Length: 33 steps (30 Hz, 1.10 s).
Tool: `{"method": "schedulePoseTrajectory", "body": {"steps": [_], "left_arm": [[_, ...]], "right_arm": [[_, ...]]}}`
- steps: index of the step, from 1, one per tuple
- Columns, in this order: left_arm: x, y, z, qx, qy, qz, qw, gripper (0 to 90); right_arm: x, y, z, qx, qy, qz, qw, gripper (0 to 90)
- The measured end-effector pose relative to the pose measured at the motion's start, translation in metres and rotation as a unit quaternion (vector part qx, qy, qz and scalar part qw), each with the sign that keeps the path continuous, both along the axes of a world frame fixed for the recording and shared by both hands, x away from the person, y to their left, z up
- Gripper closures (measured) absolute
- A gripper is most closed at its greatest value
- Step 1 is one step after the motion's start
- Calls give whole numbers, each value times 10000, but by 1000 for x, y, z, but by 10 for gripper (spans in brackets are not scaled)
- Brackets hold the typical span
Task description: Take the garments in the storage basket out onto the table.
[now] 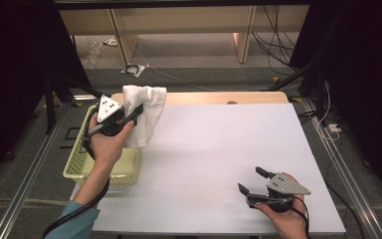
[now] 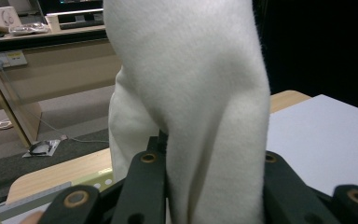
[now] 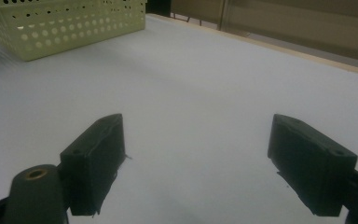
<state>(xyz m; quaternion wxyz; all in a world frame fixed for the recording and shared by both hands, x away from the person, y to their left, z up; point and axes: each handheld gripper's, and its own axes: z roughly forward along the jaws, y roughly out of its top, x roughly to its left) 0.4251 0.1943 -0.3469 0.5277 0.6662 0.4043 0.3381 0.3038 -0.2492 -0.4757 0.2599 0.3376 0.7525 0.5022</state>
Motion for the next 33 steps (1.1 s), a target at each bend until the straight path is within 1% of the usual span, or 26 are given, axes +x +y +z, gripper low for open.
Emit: {"method": "schedulePoseTrajectory", "body": {"steps": [9, 10, 17, 19, 20, 26, 30, 31, 33], "left_arm": [[1, -7, 0, 5, 23, -89, 10000, 743], [1, -9, -1, -3, 32, -97, 9999, 743], [1, -13, -1, 10, 33, -161, 9999, 743], [0, -15, -1, 11, 32, -174, 9998, 743], [0, -17, -1, 15, 46, -196, 9998, 743], [-1, -22, -2, 22, 67, -254, 9997, 743], [-1, -25, -2, 33, 73, -286, 9996, 743], [-1, -26, -2, 30, 82, -293, 9995, 743], [-1, -27, -3, 7, 89, -320, 9994, 743]], "right_arm": [[0, 0, 1, -20, 10, -11, 10000, 197], [0, 0, 0, 29, -19, 3, 10000, 197], [0, 0, 0, -22, 14, -11, 10000, 197], [0, 0, 0, 23, -14, 5, 10000, 196], [0, 0, 1, -20, 15, -12, 10000, 196], [0, 0, 0, -26, 12, -10, 10000, 196], [0, -1, 1, -19, 16, -10, 10000, 196], [0, 0, 0, 20, -9, 1, 10000, 196], [0, 0, 0, -27, 14, -10, 10000, 196]]}}
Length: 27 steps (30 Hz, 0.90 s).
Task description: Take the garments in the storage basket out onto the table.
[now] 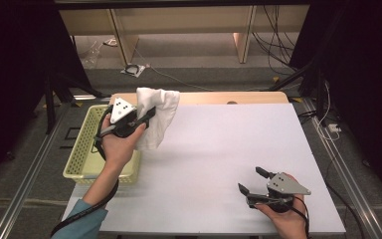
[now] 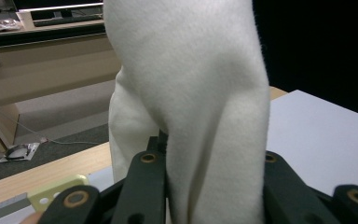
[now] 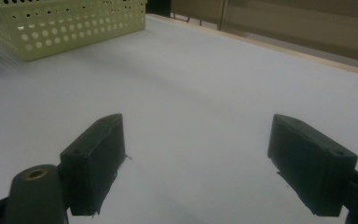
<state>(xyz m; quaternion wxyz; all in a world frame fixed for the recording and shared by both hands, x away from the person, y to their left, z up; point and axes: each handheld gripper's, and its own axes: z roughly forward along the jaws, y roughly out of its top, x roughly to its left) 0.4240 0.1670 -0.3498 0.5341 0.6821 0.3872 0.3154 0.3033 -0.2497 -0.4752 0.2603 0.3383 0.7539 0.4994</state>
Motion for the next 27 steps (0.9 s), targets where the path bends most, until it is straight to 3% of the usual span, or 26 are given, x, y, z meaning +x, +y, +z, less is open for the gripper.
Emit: {"method": "schedulePoseTrajectory", "body": {"steps": [27], "left_arm": [[-5, -24, -11, 67, 135, -297, 9994, 743]], "right_arm": [[0, 0, -1, 22, -17, 10, 10000, 196]]}}
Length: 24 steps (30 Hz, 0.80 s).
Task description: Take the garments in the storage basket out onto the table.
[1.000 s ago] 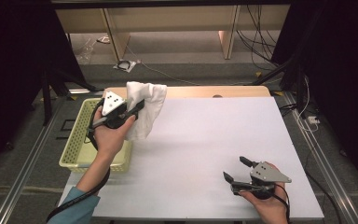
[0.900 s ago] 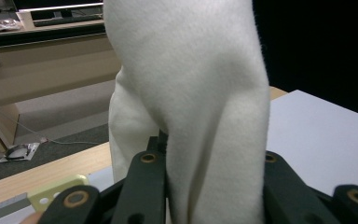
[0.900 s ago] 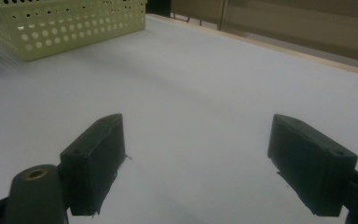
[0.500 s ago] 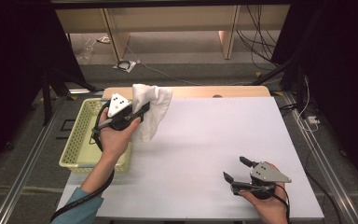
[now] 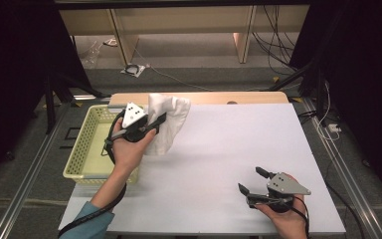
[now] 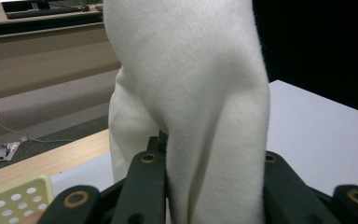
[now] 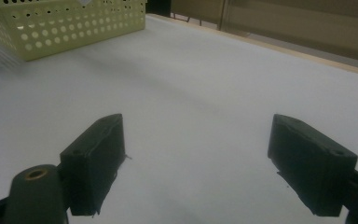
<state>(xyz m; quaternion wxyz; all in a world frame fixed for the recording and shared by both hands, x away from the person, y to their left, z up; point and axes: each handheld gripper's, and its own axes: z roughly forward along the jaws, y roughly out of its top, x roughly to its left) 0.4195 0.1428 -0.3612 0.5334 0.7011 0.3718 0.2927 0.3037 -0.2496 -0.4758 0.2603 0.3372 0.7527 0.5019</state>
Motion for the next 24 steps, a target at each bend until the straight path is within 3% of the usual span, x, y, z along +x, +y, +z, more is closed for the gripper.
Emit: {"method": "schedulePoseTrajectory", "body": {"steps": [24], "left_arm": [[-4, -21, -7, 123, 107, -246, 9996, 743]], "right_arm": [[-1, 0, 0, -25, 11, -5, 10000, 196]]}}
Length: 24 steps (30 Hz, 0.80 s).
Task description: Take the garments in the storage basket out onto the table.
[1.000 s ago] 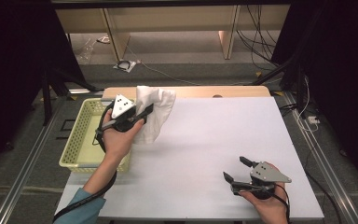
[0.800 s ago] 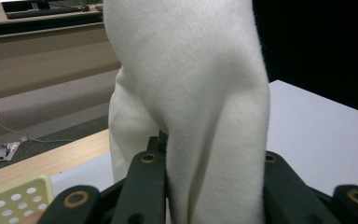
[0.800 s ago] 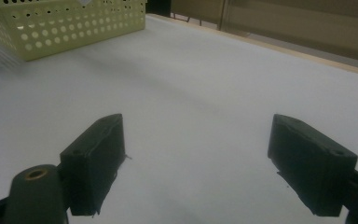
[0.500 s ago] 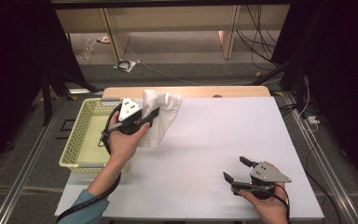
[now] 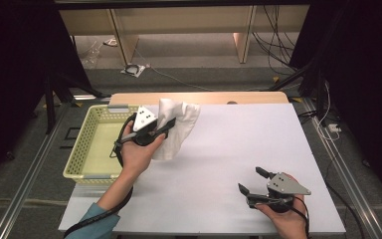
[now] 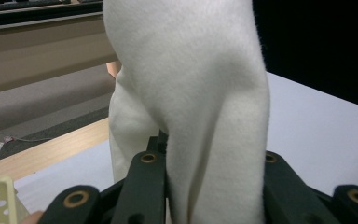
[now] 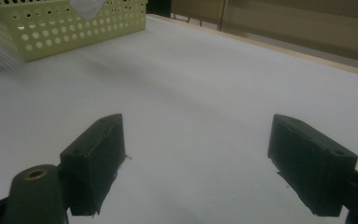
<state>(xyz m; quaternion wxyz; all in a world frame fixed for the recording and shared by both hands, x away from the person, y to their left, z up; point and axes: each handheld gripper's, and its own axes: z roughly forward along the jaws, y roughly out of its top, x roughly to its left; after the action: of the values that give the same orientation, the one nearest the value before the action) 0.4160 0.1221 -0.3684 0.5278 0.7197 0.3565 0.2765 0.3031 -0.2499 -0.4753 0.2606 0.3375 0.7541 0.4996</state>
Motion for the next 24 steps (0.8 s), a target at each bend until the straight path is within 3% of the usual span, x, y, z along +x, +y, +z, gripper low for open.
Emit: {"method": "schedulePoseTrajectory", "body": {"steps": [24], "left_arm": [[-3, -20, -12, 104, 151, -218, 9996, 743]], "right_arm": [[0, 0, 0, 20, -22, 20, 10000, 196]]}}
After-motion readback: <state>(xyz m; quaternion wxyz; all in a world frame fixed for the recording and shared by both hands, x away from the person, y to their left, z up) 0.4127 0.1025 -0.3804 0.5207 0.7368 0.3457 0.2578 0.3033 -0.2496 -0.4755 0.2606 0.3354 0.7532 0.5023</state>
